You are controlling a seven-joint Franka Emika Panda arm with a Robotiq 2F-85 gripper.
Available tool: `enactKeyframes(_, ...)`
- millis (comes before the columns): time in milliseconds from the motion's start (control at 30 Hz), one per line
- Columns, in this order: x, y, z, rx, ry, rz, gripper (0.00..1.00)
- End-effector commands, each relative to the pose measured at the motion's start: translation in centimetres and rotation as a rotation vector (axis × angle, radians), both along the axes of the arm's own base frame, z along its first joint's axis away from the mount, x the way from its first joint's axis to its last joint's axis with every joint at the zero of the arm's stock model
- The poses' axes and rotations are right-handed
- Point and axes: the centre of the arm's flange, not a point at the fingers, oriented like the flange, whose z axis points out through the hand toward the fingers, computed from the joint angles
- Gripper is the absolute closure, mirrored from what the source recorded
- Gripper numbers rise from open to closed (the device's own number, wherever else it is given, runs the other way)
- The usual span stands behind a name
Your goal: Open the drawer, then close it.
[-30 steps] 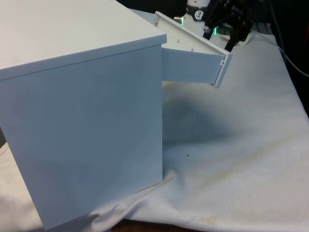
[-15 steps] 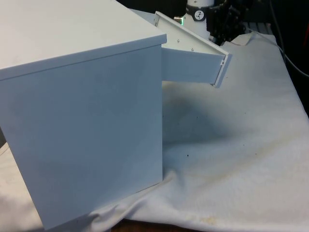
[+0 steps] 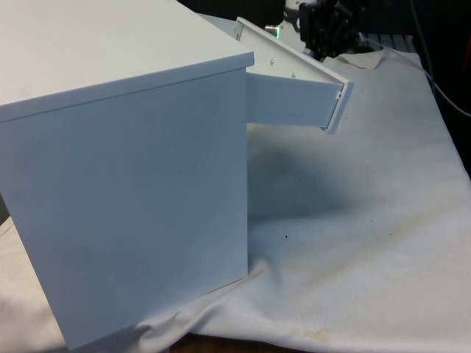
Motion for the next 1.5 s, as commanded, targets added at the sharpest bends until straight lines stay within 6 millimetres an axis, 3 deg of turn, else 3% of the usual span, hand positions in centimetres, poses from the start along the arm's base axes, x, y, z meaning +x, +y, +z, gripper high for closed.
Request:
enactKeyframes(0,0.4,-0.5,0.2,-0.014,-0.007,0.000,1.00)
enactKeyframes(500,1.9,-2.9,2.5,-0.037,-0.024,-0.009,1.00)
enactKeyframes(533,1.5,-2.2,2.2,-0.027,-0.021,-0.009,1.00)
enactKeyframes(600,2.1,-3.2,3.1,-0.041,-0.027,-0.010,1.00)
enactKeyframes(1033,3.8,-5.1,5.3,-0.065,-0.057,-0.024,1.00)
enactKeyframes(1467,5.4,-6.6,6.1,-0.084,-0.084,-0.042,1.00)
